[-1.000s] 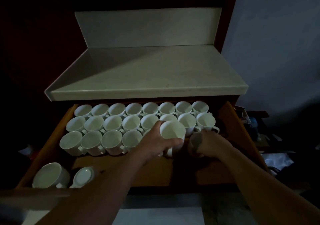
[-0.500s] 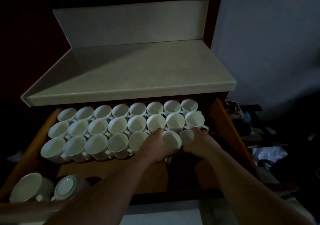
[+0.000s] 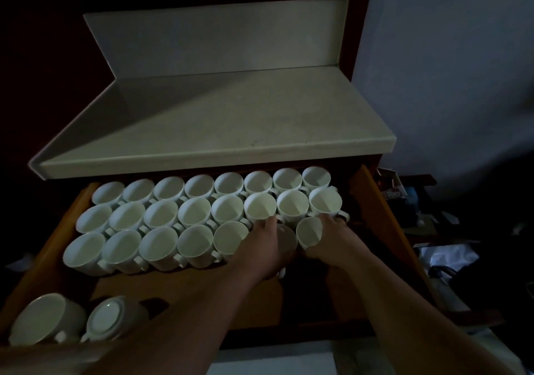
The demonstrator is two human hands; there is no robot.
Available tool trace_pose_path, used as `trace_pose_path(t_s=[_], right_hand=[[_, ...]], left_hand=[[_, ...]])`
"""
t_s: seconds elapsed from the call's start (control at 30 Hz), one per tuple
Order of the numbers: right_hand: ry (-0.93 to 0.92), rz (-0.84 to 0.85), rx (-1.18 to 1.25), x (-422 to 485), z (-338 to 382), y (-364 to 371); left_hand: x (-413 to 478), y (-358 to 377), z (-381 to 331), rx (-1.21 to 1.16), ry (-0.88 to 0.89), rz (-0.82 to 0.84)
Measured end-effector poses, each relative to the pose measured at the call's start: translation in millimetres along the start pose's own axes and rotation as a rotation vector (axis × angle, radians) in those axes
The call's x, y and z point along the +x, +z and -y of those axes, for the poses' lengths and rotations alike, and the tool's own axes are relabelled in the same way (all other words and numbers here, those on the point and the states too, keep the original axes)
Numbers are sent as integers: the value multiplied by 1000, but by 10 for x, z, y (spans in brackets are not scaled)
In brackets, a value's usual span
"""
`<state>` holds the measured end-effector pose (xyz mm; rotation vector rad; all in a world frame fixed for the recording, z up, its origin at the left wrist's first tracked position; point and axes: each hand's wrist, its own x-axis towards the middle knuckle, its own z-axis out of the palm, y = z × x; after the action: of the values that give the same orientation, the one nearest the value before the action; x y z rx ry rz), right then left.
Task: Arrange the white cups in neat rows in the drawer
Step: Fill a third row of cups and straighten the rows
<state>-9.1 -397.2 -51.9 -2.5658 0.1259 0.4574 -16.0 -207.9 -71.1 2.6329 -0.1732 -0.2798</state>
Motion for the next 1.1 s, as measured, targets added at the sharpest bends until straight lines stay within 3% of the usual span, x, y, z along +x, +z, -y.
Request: trace_pose_path(t_s=[0.3, 0.47, 0.6, 0.73, 0.93, 1.1], right_hand=[[-7, 4, 102, -15, 90, 11], [-21, 12, 99, -42, 84, -41], [-39, 13, 79, -52, 91, -60], [-58, 9, 81, -69, 95, -82], [-60, 9, 77, -83, 73, -95], [-71, 11, 84, -53, 54, -72]], left_hand=[[-108, -52, 25, 337, 262, -167], [-223, -214, 191, 329, 421, -105], [-316, -366, 266, 463, 565, 17], [-241, -278, 327, 574, 553, 27], [-207, -243, 216, 573, 537, -118], [-133, -198, 167, 555, 459, -94]])
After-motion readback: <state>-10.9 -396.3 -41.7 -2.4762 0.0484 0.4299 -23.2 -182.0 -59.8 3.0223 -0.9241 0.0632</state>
